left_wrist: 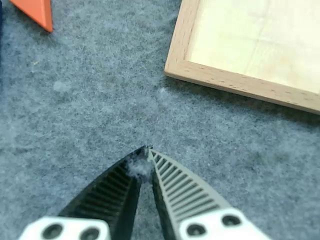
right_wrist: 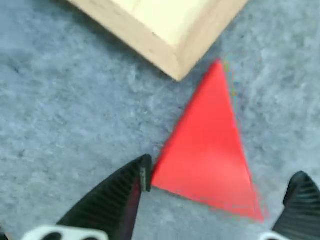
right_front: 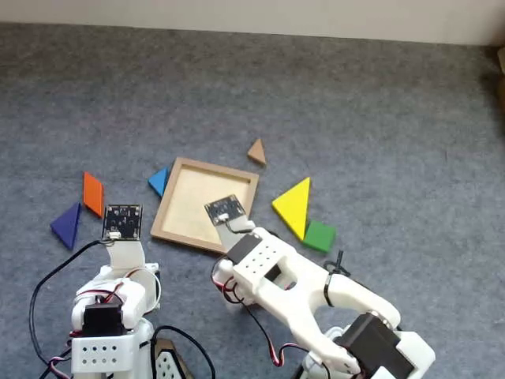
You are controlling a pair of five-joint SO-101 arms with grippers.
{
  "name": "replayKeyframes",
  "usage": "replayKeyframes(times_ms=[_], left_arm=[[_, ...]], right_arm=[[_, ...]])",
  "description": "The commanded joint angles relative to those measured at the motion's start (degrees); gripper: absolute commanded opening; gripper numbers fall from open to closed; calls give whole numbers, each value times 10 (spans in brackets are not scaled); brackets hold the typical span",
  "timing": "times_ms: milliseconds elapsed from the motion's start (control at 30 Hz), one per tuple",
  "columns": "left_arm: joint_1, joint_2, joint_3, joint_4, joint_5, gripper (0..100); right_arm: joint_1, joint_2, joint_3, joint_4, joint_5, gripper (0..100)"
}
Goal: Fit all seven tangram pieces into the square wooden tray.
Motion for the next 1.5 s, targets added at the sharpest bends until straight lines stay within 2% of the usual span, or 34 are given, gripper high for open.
replayKeyframes(times_ms=[0, 400, 500, 567, 733, 867, 1100, 1233, 1467], left_arm=[[-7, -27, 11, 3, -3, 5], [-7, -27, 11, 3, -3, 5], [-7, -27, 11, 3, -3, 5], [-7, -27, 11, 3, -3, 5], [-7, -27, 11, 3, -3, 5], [-7, -27, 11, 3, -3, 5], [-7, -27, 11, 3, -3, 5], [-7, -27, 11, 3, -3, 5], [-7, -27, 11, 3, -3, 5]], right_arm=[[-14, -30, -29, 87, 8, 396], [-15, -26, -77, 116, 11, 396], [-15, -27, -59, 112, 48, 396], [-15, -26, -57, 96, 60, 396], [0, -19, -40, -6, 33, 396], [42, 32, -27, -47, 25, 396], [175, 87, -29, -51, 42, 396], [209, 39, -32, -49, 76, 396], [270, -131, -19, -44, 121, 396]])
